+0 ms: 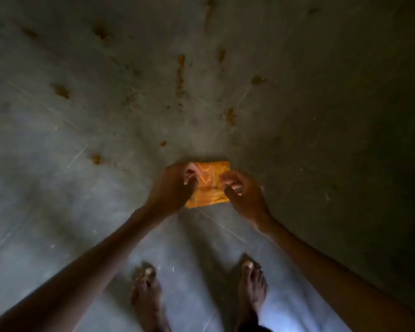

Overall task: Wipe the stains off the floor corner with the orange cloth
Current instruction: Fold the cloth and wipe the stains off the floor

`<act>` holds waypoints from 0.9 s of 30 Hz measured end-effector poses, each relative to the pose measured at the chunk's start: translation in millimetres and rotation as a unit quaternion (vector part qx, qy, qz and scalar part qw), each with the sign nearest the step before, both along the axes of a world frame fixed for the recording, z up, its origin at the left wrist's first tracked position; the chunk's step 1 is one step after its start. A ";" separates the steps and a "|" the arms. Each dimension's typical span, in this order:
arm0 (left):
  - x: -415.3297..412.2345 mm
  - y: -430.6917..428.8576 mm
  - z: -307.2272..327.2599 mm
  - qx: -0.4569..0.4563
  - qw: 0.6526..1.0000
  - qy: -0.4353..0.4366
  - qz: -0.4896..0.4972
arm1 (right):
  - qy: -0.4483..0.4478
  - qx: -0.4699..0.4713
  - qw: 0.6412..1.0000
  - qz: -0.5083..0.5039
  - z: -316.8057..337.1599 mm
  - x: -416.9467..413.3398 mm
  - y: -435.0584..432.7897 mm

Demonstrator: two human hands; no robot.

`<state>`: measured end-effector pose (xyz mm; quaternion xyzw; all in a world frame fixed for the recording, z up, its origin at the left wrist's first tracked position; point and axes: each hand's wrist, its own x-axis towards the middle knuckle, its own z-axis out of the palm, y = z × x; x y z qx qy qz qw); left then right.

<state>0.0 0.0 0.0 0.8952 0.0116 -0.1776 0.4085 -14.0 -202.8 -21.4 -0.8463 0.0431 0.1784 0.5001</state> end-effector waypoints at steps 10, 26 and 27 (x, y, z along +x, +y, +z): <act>55.4 15.6 -120.2 0.139 0.983 -0.092 -0.072 | -0.153 -0.164 0.956 0.187 -131.0 57.3 -19.9; 66.6 -0.2 -124.3 0.194 0.957 0.058 -0.209 | 0.024 -0.221 0.949 0.223 -111.5 85.2 -13.1; 64.4 0.4 -121.4 0.161 0.965 0.071 -0.193 | 0.033 -0.188 0.960 0.206 -106.3 82.3 -14.3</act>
